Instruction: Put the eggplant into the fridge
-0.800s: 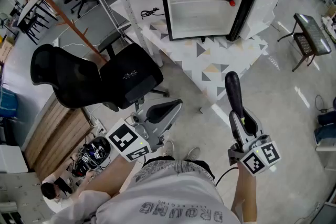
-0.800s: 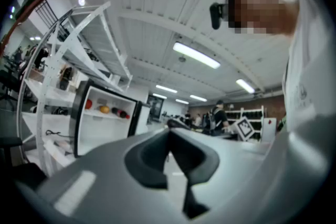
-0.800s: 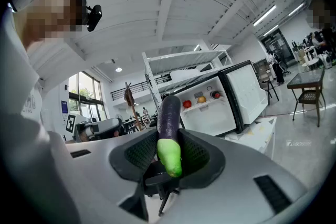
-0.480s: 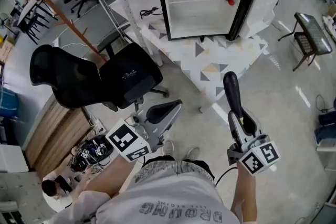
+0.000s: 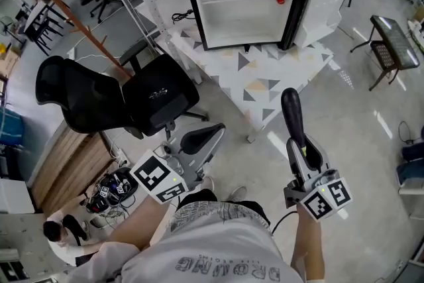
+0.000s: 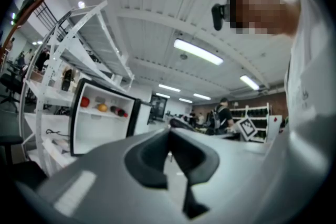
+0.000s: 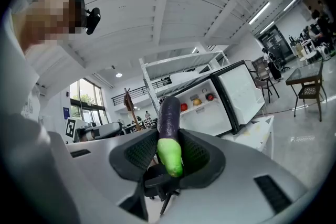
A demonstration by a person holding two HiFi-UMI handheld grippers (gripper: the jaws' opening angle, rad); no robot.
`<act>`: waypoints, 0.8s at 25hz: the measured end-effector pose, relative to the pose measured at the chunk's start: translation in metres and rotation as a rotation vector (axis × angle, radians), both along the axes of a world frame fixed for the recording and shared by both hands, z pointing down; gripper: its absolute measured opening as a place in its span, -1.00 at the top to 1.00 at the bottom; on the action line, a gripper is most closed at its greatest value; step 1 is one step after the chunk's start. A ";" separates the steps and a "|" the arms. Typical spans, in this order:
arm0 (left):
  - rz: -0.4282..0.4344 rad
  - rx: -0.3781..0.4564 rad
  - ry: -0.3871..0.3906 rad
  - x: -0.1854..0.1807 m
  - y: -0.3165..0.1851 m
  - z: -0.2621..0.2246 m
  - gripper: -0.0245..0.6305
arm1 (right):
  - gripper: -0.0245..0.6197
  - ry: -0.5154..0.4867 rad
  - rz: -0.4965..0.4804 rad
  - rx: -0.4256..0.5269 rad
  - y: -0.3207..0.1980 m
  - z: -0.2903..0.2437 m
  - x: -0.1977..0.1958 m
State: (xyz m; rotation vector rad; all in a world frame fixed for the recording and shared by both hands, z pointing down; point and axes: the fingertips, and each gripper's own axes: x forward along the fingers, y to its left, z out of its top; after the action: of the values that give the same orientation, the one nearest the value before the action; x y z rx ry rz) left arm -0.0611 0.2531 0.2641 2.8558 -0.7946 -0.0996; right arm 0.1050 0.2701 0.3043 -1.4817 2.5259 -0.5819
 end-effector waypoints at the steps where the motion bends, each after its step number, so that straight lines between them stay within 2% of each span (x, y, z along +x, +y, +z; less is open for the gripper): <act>1: -0.007 0.002 -0.001 0.004 0.001 0.000 0.91 | 0.53 -0.002 -0.006 -0.001 0.001 0.001 0.005; 9: -0.053 0.017 -0.009 0.027 0.004 0.002 0.91 | 0.53 -0.017 -0.014 -0.013 0.003 0.014 0.044; 20: -0.052 0.007 -0.004 0.045 -0.022 0.012 0.91 | 0.53 -0.004 -0.030 -0.025 -0.022 0.021 0.056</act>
State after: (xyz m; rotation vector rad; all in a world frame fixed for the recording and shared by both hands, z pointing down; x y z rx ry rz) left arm -0.0163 0.2311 0.2758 2.8430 -0.8711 -0.1037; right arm 0.1610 0.2482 0.3256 -1.4515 2.5513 -0.6225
